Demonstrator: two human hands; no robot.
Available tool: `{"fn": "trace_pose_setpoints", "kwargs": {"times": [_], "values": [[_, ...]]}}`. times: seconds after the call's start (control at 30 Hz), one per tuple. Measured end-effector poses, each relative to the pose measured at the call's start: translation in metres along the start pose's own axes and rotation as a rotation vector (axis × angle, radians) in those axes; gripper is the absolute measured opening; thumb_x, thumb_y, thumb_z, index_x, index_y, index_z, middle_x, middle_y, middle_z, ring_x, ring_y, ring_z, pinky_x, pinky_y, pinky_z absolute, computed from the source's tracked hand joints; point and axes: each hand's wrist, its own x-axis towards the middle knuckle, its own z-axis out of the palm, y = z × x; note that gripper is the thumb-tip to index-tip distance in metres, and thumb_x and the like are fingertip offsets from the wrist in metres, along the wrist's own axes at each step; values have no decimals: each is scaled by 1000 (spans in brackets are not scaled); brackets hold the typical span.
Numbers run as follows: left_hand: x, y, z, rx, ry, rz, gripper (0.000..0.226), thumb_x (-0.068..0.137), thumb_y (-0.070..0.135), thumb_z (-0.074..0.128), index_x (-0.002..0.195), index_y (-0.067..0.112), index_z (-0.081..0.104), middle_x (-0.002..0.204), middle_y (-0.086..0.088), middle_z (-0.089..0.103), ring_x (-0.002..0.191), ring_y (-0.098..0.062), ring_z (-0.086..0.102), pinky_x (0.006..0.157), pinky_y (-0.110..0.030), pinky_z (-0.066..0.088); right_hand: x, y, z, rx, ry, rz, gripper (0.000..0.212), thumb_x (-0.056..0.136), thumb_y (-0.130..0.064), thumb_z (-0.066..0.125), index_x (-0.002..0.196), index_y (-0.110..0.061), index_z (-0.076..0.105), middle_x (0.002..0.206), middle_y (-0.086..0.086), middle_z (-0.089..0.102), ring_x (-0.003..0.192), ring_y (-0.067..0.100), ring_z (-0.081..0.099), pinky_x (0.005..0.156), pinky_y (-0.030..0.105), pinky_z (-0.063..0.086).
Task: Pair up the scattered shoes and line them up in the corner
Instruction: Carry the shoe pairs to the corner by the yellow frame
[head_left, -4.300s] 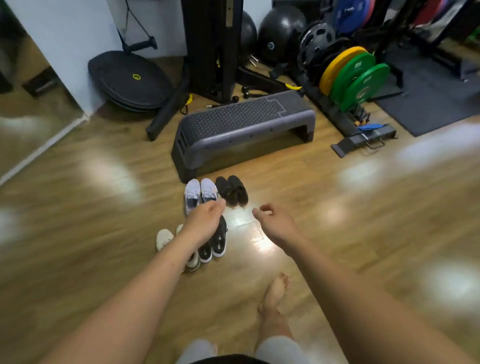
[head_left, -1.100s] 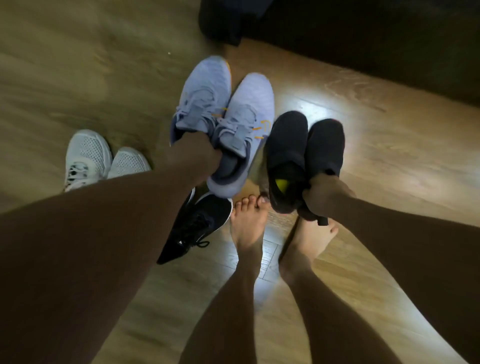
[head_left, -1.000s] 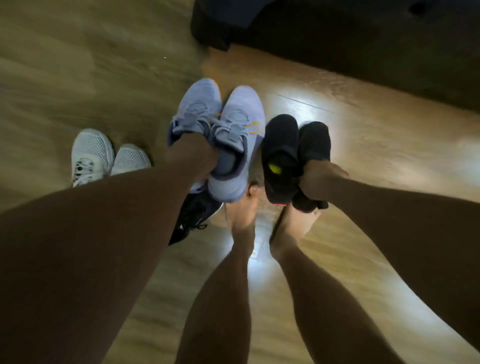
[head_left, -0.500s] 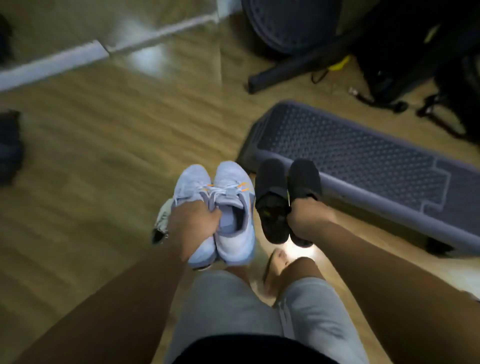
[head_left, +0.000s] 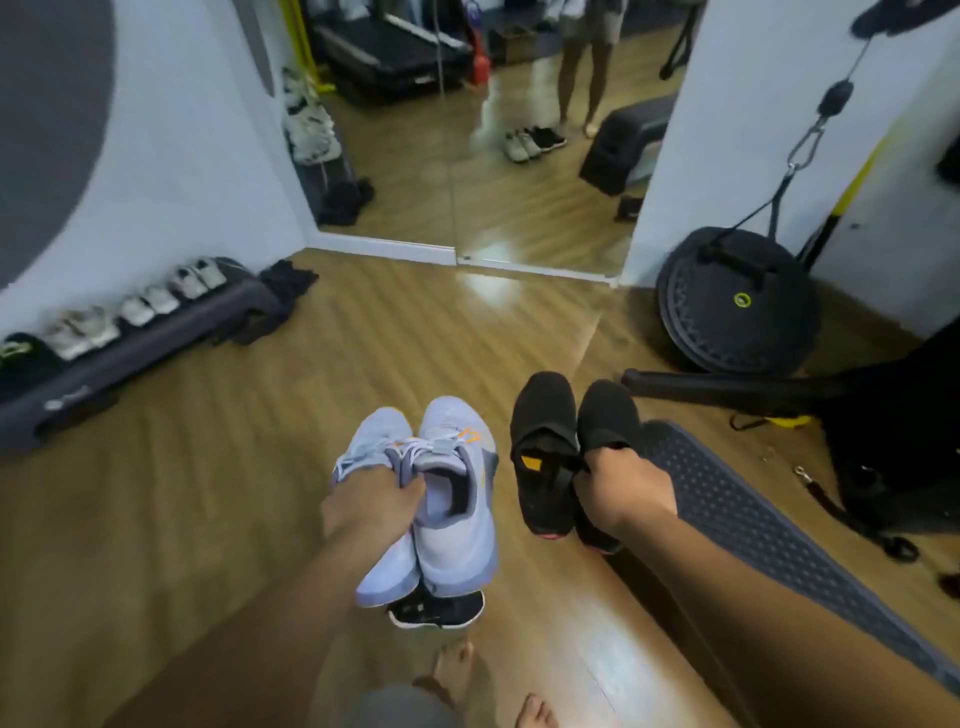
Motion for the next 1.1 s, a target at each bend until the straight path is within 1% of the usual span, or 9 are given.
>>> {"fn": "trace_pose_setpoints", "kwargs": {"times": [0.07, 0.13, 0.27, 0.43, 0.6, 0.73, 0.83, 1.0, 1.1], "values": [[-18, -32, -12, -9, 39, -69, 46, 75, 61, 41, 105, 34, 63, 116, 9, 66, 123, -18, 53, 92, -30, 45, -4, -25, 1, -34, 5, -64, 23, 94, -31, 41, 87, -24, 62, 76, -3, 59, 71, 20, 60, 70, 38, 56], [-38, -66, -27, -29, 45, -139, 35, 81, 52, 50, 107, 32, 63, 118, 6, 66, 126, -17, 51, 93, -29, 43, -11, -57, 8, -56, 14, -143, 23, 94, -33, 41, 86, -25, 61, 75, -4, 59, 71, 19, 60, 69, 38, 56], [-66, -140, -58, -73, 63, -274, 17, 82, 45, 51, 82, 29, 56, 102, 2, 68, 112, -18, 59, 90, -28, 46, -37, -132, 27, -112, -1, -323, 24, 94, -35, 40, 86, -25, 60, 80, -3, 60, 75, 21, 61, 69, 35, 55], [-107, -263, -89, -166, 214, -434, 36, 72, 56, 40, 77, 24, 56, 85, 2, 70, 97, -16, 66, 99, -27, 44, -76, -255, 65, -198, -52, -502, 26, 96, -33, 38, 89, -24, 61, 81, -1, 62, 75, 23, 61, 69, 35, 54], [-171, -384, -133, -181, 255, -584, 24, 82, 47, 54, 81, 23, 56, 88, 3, 68, 92, -19, 65, 69, -25, 41, -132, -383, 123, -216, -98, -644, 23, 96, -33, 38, 91, -23, 58, 82, 1, 59, 75, 26, 60, 68, 34, 52], [-208, -463, -164, -200, 325, -730, 31, 82, 49, 54, 99, 25, 63, 99, 1, 67, 101, -23, 63, 75, -28, 45, -173, -469, 156, -267, -137, -750, 23, 97, -33, 37, 92, -23, 58, 85, 2, 59, 77, 26, 60, 69, 34, 50], [-231, -514, -180, -227, 378, -816, 26, 82, 47, 55, 97, 27, 63, 100, 2, 64, 102, -23, 60, 78, -30, 47, -193, -529, 176, -277, -162, -838, 25, 97, -33, 37, 90, -23, 59, 89, 4, 62, 81, 27, 61, 70, 35, 51], [-249, -583, -198, -270, 362, -962, 17, 86, 45, 54, 88, 29, 59, 91, 4, 58, 100, -23, 59, 75, -30, 43, -205, -625, 211, -321, -187, -955, 25, 97, -30, 36, 84, -23, 56, 81, 1, 60, 73, 23, 61, 66, 33, 52], [-237, -619, -209, -271, 373, -1050, 25, 87, 45, 54, 100, 27, 65, 108, 0, 65, 106, -24, 58, 77, -30, 40, -195, -685, 236, -369, -202, -999, 27, 98, -31, 35, 83, -24, 56, 79, -1, 61, 70, 21, 61, 63, 31, 51]]}}
